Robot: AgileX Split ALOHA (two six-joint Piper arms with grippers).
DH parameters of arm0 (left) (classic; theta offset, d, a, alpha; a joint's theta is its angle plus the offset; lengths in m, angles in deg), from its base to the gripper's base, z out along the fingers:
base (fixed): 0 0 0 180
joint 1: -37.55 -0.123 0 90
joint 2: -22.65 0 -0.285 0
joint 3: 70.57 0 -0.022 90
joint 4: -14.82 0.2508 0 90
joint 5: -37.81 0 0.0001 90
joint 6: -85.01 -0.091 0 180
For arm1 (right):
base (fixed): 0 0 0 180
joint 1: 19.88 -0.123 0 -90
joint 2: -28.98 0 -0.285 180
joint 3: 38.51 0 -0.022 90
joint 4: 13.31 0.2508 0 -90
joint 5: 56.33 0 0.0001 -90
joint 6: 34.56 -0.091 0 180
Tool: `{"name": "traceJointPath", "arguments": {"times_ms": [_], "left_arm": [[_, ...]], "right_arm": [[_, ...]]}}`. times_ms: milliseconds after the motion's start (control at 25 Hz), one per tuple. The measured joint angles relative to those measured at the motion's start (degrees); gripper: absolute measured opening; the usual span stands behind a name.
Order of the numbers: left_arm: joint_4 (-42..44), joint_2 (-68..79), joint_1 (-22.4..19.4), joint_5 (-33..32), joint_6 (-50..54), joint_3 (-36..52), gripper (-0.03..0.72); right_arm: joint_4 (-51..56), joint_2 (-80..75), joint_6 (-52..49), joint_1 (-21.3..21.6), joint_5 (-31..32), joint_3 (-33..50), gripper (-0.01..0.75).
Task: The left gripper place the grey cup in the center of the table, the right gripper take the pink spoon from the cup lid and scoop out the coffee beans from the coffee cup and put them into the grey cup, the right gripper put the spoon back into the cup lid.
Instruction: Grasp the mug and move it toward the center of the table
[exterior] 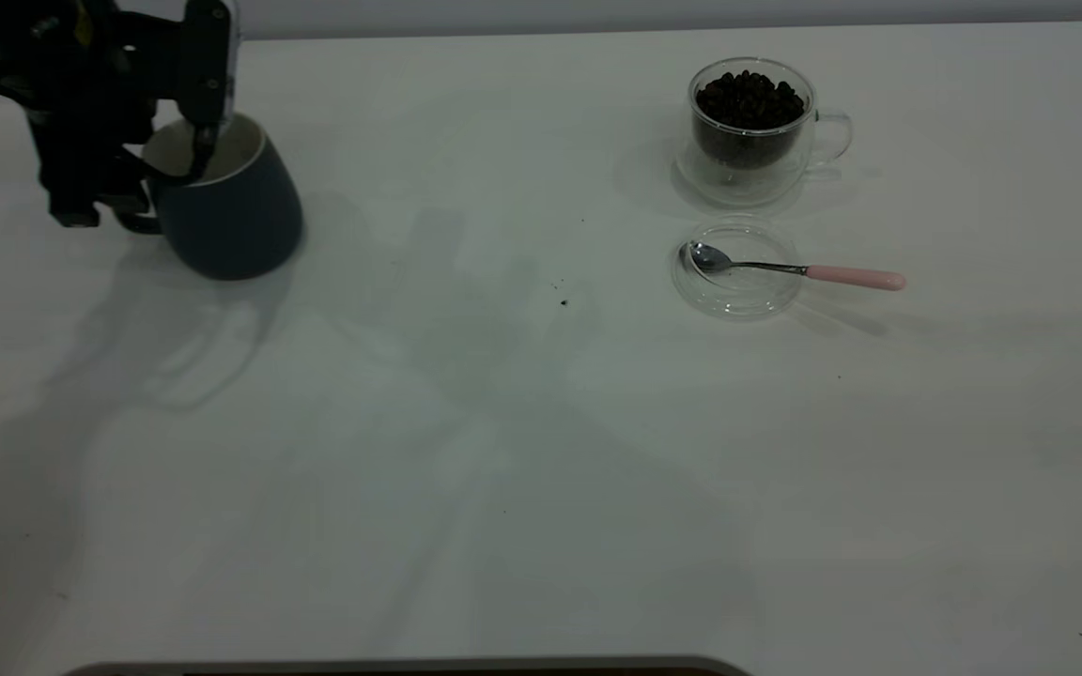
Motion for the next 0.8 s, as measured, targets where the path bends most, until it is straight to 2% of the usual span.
{"name": "traceJointPath", "arguments": {"times_ms": [240, 560, 800], "left_arm": [[0.17, 0.44, 3.99, 3.57, 2.90, 0.00, 0.565], [0.17, 0.55, 12.72, 9.39, 9.03, 0.00, 0.565], [0.17, 0.74, 17.49, 10.53, 10.25, 0.00, 0.565]], "right_arm": [[0.00, 0.00, 0.00, 0.00, 0.00, 0.00, 0.519], [0.00, 0.00, 0.00, 0.00, 0.00, 0.00, 0.519], [0.00, 0.00, 0.00, 0.00, 0.00, 0.00, 0.519]]}}
